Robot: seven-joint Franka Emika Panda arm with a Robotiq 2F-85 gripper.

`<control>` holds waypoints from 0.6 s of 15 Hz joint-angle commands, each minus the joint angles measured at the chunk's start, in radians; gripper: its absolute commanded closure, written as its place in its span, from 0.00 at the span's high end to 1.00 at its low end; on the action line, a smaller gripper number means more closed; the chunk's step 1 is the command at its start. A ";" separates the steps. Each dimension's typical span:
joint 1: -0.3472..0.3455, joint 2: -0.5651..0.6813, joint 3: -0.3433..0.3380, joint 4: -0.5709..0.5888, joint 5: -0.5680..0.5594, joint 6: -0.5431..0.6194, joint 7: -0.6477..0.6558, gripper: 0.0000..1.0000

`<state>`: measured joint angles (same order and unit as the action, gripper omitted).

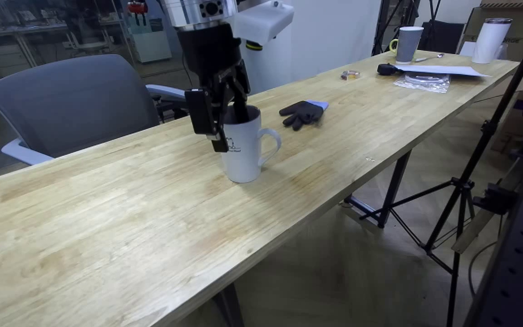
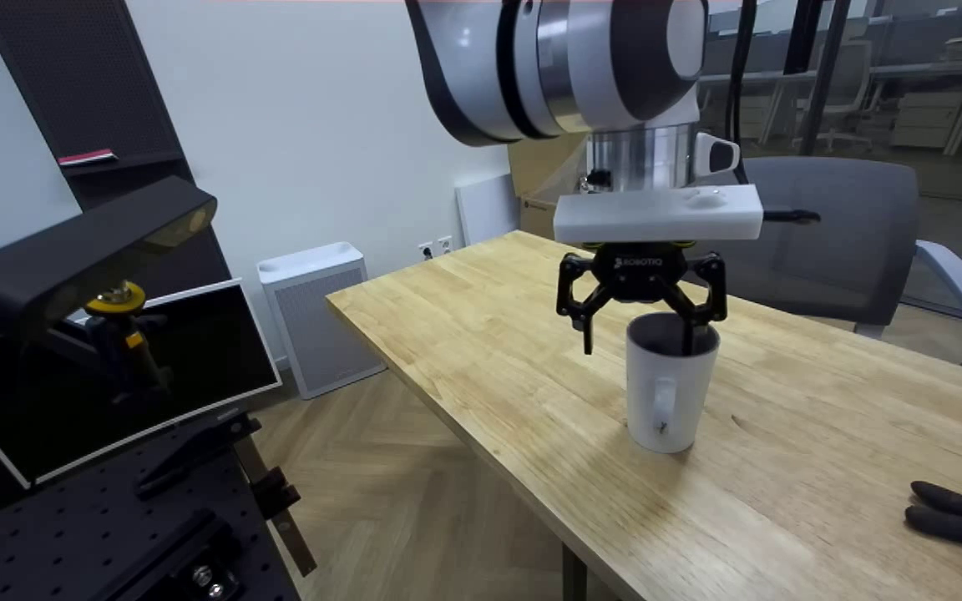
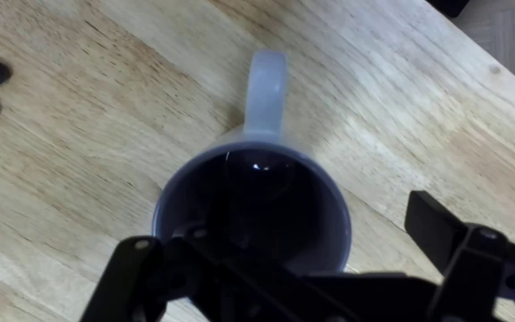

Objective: Move the mug backwards

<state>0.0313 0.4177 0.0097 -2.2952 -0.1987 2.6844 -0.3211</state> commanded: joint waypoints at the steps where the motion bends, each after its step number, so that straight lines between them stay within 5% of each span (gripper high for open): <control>1: 0.012 0.009 -0.014 -0.001 -0.035 0.021 0.060 0.75; 3: 0.010 0.012 -0.016 -0.001 -0.035 0.023 0.064 0.68; 9: -0.003 0.008 -0.033 -0.006 -0.026 0.019 0.085 0.25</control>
<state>0.0308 0.4328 -0.0110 -2.2952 -0.2077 2.6954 -0.2867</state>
